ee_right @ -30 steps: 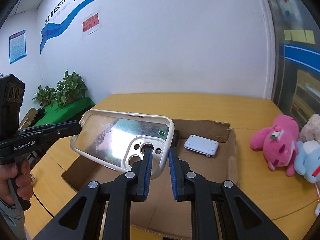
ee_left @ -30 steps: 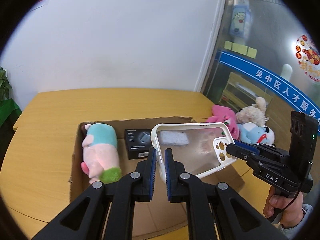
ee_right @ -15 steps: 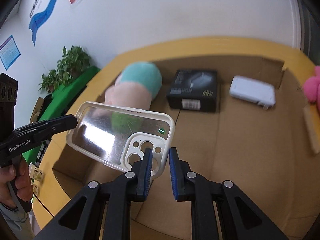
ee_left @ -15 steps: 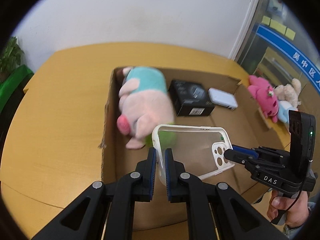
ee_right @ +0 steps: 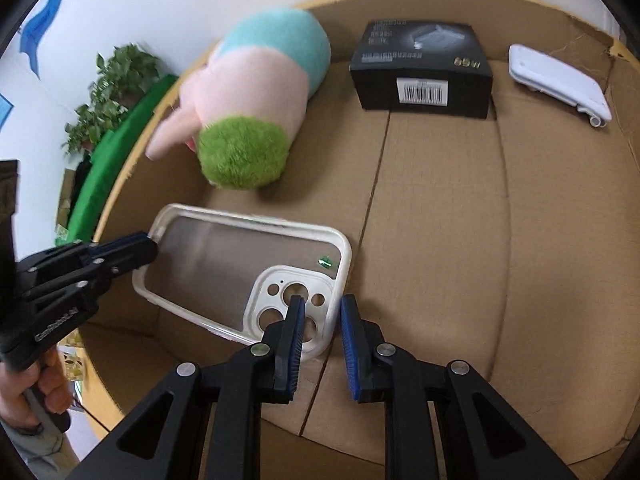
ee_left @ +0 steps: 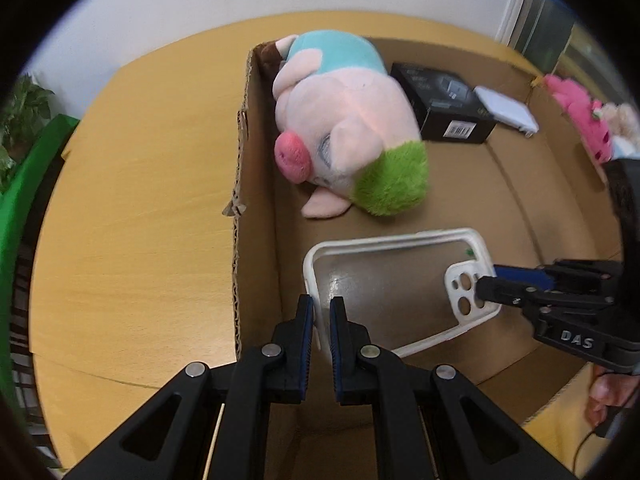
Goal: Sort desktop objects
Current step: 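Carry the phone case into the box and open the left gripper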
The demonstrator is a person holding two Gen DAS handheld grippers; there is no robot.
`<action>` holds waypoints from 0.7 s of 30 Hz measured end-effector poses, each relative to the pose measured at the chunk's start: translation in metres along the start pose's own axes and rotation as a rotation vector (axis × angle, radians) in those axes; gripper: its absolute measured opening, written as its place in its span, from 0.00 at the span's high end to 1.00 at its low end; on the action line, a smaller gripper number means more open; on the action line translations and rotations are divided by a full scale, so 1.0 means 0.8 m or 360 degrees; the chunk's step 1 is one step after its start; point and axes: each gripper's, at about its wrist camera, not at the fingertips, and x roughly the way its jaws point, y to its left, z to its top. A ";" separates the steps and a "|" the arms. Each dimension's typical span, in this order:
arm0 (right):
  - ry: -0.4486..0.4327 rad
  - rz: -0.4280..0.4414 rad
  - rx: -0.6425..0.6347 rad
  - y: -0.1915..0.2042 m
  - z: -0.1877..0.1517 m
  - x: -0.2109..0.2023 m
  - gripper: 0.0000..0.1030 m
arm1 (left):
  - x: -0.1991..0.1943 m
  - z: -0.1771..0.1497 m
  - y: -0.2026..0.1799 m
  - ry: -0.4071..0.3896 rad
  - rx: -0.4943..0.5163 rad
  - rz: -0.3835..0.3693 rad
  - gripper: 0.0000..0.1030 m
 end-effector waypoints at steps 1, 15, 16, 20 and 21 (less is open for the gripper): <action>0.0017 -0.0004 -0.0003 0.002 0.000 0.001 0.82 | 0.001 0.000 -0.002 0.0008 0.0014 0.0023 0.93; -0.0438 -0.0075 -0.0290 0.045 -0.047 -0.114 0.19 | -0.094 -0.020 -0.009 -0.0399 -0.0053 0.0066 0.81; -0.0544 -0.0131 -0.0337 0.052 -0.060 -0.139 0.12 | -0.117 -0.028 -0.015 -0.0504 -0.0069 0.0024 0.67; -0.0813 -0.0324 -0.0440 0.064 -0.102 -0.207 0.00 | -0.192 -0.066 -0.060 -0.0935 -0.0082 -0.0057 0.22; -0.0846 -0.0362 -0.0431 0.065 -0.109 -0.217 0.00 | -0.203 -0.074 -0.074 -0.1003 -0.0075 -0.0086 0.22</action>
